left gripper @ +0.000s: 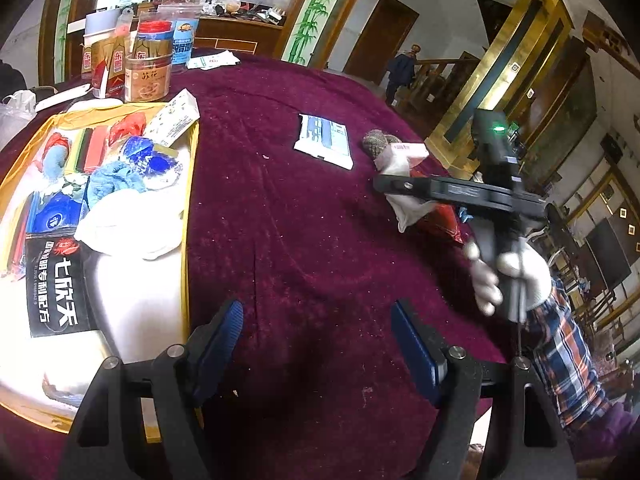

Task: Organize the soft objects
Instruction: 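Grasp the white napkin with the left gripper while the right grasps the rolled light-blue towel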

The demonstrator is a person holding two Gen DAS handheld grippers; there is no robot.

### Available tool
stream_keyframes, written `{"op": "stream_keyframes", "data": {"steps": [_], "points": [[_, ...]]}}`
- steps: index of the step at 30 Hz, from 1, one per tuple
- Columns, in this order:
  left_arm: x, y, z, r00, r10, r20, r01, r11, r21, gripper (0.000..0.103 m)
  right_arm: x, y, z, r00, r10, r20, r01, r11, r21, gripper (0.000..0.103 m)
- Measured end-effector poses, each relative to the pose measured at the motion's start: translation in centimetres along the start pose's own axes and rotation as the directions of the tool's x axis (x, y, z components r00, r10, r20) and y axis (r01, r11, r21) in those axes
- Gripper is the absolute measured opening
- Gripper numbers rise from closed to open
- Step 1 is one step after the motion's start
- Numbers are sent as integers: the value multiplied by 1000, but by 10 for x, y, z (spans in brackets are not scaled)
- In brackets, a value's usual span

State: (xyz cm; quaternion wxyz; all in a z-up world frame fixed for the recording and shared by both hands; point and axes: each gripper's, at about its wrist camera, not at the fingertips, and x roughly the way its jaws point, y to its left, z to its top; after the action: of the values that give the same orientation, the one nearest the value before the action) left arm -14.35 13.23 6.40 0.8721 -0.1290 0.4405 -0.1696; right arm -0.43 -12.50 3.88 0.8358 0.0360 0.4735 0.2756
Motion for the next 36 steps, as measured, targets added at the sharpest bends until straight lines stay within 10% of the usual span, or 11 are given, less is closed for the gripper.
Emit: {"op": "stream_keyframes", "data": {"steps": [5, 9, 14, 26, 36], "points": [[7, -5, 3, 1000, -11, -21, 11, 1000, 12, 79, -41, 14, -2, 973, 211, 93, -210, 978, -20, 72], [18, -14, 10, 999, -17, -44, 18, 1000, 11, 79, -78, -30, 6, 957, 5, 290, -42, 992, 121, 76], [37, -36, 33, 998, -1, -59, 4, 999, 50, 79, -94, -92, -14, 915, -104, 390, -21, 953, 303, 76], [147, -65, 110, 989, 130, -64, -123, 986, 111, 88, -117, -135, -27, 878, -238, 415, 9, 875, 484, 77], [204, -97, 97, 966, 243, -85, -206, 928, 311, 94, -117, -140, -24, 883, -239, 404, 12, 872, 489, 77]]}}
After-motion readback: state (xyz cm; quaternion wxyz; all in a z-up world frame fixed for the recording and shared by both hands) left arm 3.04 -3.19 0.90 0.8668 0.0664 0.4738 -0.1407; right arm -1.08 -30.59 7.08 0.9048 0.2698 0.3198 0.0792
